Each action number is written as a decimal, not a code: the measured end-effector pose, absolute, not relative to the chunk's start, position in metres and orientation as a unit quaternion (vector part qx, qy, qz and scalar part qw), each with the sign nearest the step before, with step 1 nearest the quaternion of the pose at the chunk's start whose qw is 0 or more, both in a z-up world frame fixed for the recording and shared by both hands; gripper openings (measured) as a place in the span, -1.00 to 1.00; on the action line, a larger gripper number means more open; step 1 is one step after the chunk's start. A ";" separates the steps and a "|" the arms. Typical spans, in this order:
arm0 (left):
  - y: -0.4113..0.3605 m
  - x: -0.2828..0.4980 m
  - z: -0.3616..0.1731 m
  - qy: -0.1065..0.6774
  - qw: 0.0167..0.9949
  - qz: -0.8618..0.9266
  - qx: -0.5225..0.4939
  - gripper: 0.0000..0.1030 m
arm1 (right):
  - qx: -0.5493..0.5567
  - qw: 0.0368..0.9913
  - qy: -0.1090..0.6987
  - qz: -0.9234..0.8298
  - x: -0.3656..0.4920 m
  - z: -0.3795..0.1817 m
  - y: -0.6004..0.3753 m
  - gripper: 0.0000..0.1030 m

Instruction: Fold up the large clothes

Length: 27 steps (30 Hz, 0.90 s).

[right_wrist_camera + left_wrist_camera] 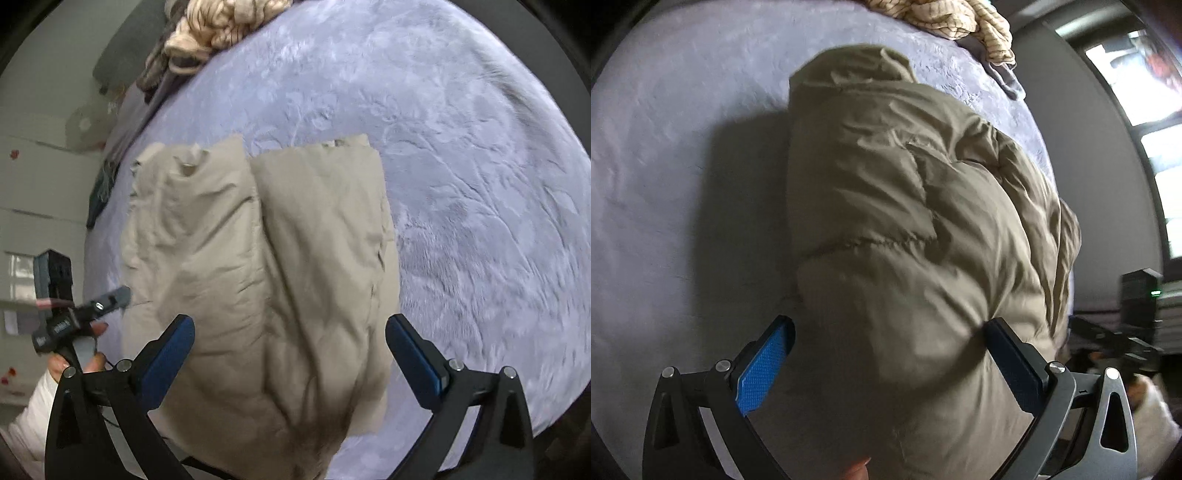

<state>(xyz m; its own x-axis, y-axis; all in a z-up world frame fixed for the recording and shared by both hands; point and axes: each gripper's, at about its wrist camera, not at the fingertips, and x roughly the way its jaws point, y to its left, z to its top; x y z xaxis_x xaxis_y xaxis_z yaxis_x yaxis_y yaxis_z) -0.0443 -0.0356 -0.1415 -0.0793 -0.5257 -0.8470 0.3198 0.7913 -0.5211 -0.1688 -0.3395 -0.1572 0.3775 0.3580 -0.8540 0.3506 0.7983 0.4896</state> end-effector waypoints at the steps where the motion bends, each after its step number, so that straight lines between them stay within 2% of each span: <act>1: -0.035 -0.042 -0.146 0.668 0.668 -0.318 -0.087 1.00 | 0.321 0.759 0.567 0.009 -0.163 -0.166 -0.343 0.99; 13: -0.043 -0.030 -0.207 0.709 0.581 -0.339 -0.211 1.00 | 0.452 0.677 0.567 0.124 -0.127 -0.245 -0.380 0.99; 16: -0.055 -0.031 -0.214 0.711 0.572 -0.347 -0.218 1.00 | 0.489 0.661 0.543 0.168 -0.116 -0.252 -0.379 0.99; 21: -0.063 -0.029 -0.215 0.713 0.570 -0.351 -0.209 1.00 | 0.483 0.659 0.557 0.148 -0.098 -0.260 -0.369 1.00; 24: -0.072 -0.029 -0.202 0.700 0.584 -0.372 -0.178 0.86 | 0.485 0.664 0.555 0.122 -0.098 -0.256 -0.368 0.99; 26: -0.074 -0.026 -0.194 0.695 0.585 -0.382 -0.171 0.65 | 0.494 0.666 0.548 0.103 -0.101 -0.251 -0.366 0.85; 27: -0.072 -0.025 -0.189 0.692 0.584 -0.389 -0.171 0.60 | 0.498 0.669 0.543 0.095 -0.105 -0.246 -0.365 0.60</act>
